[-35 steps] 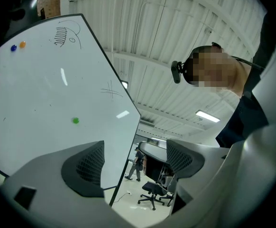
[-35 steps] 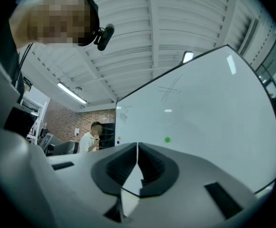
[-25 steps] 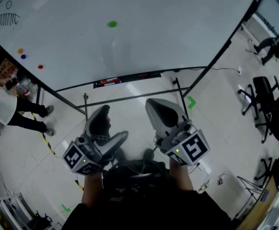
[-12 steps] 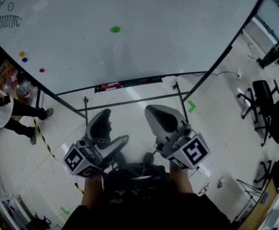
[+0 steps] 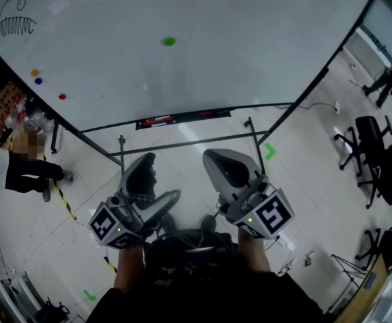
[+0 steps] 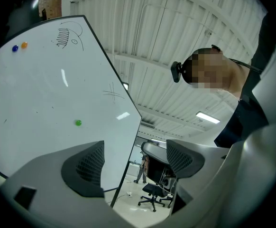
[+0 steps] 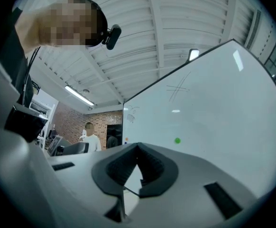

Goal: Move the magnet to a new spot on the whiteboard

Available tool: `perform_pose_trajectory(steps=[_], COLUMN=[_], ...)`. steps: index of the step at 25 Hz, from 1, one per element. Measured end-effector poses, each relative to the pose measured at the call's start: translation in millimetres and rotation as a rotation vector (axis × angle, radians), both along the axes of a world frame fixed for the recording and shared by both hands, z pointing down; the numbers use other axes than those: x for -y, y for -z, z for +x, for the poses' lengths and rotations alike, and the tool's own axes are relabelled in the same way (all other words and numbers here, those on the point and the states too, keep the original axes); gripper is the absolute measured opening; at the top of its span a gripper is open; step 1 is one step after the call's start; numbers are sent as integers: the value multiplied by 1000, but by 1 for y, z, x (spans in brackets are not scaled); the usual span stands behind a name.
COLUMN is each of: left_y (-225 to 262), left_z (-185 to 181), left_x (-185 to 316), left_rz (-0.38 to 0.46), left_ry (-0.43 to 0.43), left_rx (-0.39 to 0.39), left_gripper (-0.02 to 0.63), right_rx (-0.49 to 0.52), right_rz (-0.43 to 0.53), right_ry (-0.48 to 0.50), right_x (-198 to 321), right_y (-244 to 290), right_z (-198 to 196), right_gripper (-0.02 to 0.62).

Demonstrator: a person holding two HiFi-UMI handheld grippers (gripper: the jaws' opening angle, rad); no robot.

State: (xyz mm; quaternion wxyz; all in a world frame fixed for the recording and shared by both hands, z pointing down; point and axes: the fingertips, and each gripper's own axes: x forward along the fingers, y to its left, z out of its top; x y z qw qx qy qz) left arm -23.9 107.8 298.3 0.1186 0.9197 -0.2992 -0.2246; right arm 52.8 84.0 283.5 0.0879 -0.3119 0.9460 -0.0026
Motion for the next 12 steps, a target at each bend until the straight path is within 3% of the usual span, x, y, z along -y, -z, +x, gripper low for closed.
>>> perform_pose_trajectory(steps=[12], left_y=[-1], left_z=[-1], left_x=[-1], left_rz=[-10], left_ry=[-1], left_rx=[0], left_gripper=[403], right_rx=[-2], right_rz=[5], right_ry=[-8], right_x=[0], right_y=[1], right_z=[-1], right_gripper=[15])
